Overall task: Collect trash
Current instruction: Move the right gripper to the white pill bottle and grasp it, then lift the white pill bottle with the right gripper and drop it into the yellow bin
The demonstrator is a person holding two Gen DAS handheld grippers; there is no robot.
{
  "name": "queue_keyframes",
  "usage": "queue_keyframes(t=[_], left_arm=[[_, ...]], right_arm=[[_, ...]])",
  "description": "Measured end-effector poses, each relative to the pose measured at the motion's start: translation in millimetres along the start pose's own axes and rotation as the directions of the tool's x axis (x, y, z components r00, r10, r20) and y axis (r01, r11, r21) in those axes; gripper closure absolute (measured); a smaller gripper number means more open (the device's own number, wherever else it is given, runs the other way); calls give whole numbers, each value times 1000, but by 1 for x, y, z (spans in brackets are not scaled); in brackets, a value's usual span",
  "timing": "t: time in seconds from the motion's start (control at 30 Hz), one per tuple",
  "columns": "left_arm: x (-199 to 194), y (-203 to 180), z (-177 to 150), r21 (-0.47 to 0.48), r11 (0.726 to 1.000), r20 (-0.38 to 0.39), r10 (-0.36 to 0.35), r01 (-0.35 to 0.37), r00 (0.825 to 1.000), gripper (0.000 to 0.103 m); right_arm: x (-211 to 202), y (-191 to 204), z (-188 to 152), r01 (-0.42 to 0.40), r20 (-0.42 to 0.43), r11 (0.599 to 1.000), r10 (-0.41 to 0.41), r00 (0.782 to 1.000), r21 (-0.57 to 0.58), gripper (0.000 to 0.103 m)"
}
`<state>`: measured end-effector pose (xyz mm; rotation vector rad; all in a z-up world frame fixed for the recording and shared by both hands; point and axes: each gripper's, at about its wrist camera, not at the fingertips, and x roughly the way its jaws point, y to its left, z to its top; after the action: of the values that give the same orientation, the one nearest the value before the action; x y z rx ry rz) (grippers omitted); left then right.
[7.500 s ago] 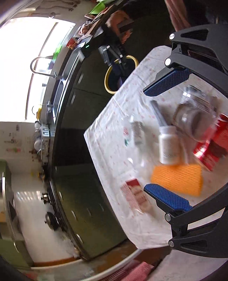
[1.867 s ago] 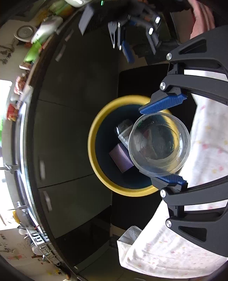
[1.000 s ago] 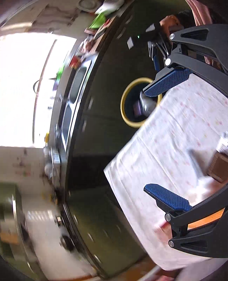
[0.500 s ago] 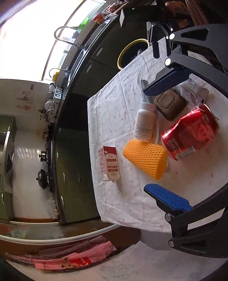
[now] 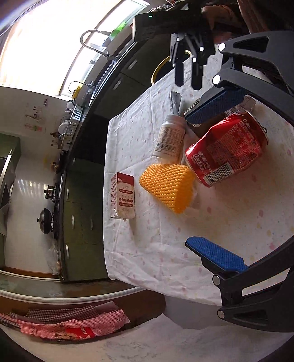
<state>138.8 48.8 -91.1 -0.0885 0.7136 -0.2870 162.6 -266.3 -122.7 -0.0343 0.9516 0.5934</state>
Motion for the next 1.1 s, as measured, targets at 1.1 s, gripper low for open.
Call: queue_keyframes(t=[1.1], left_arm=[[4, -4, -9, 2, 1000, -22, -16, 16, 1000, 5]], right_arm=[[35, 11, 74, -62, 48, 988, 69, 996, -140, 58]])
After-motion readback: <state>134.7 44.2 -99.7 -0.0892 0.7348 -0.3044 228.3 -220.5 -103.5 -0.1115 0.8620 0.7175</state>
